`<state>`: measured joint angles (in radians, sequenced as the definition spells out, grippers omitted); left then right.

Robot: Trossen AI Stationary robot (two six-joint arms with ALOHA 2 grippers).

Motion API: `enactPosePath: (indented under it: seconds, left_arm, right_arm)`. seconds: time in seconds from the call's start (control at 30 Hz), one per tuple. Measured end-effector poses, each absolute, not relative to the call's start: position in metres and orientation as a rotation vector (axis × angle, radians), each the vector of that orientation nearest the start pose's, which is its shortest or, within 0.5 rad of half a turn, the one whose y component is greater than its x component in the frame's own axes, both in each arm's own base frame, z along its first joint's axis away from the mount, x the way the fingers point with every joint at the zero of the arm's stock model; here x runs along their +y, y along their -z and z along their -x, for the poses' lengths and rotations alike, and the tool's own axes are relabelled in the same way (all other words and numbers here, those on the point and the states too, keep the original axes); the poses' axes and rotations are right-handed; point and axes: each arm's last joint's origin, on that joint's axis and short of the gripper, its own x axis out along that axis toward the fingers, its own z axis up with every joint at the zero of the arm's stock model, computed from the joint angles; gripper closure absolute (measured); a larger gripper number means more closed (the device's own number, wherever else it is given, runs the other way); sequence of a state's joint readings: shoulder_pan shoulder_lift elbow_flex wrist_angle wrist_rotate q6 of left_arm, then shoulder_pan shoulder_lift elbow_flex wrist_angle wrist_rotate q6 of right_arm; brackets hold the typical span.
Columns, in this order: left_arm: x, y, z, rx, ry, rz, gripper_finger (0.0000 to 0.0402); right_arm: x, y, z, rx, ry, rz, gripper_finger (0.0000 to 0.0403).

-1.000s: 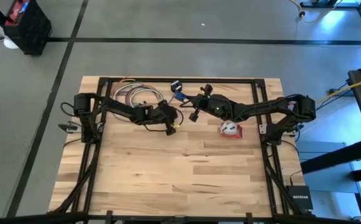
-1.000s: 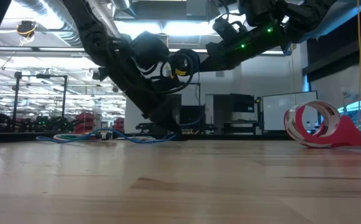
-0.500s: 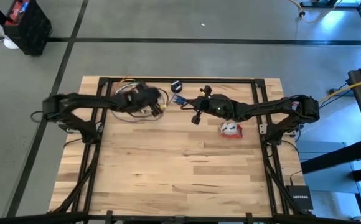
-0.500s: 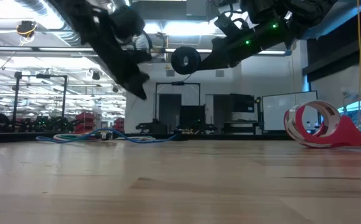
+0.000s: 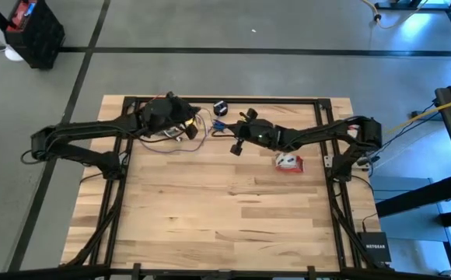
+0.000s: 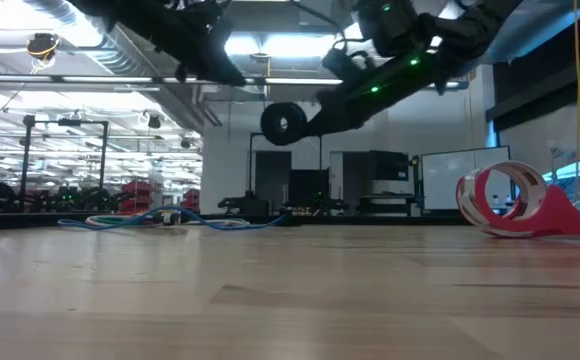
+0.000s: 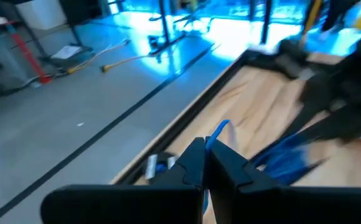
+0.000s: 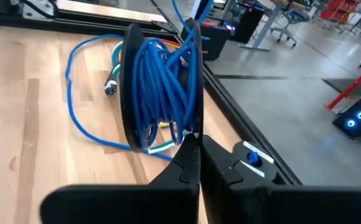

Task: Coil cords
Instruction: Coil the blue wire onto the spool

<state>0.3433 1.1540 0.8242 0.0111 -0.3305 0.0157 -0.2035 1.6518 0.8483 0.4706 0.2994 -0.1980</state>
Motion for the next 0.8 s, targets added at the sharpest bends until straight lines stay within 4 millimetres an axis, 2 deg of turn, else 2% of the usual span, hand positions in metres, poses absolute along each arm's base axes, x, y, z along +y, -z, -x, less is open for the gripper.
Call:
enactPosePath:
  seconds: [0.3,0.47,0.63,0.8]
  left_arm:
    - [0.071,-0.289,-0.26,0.324,-0.534,0.011,0.04]
    - [0.056,-0.281,-0.272,0.336,-0.472,0.017,0.04]
    - [0.051,-0.271,-0.286,0.323,-0.45,0.024,0.04]
    - [0.048,-0.253,-0.301,0.354,-0.433,0.02,0.0401]
  right_arm:
    - [-0.093,-0.2,-0.367,0.361,0.502,0.15,0.0402]
    - [-0.098,-0.207,-0.369,0.333,0.5,0.132,0.0402]
    - [-0.098,-0.213,-0.373,0.315,0.482,0.128,0.0402]
    - [-0.098,-0.218,-0.375,0.297,0.461,0.125,0.0402]
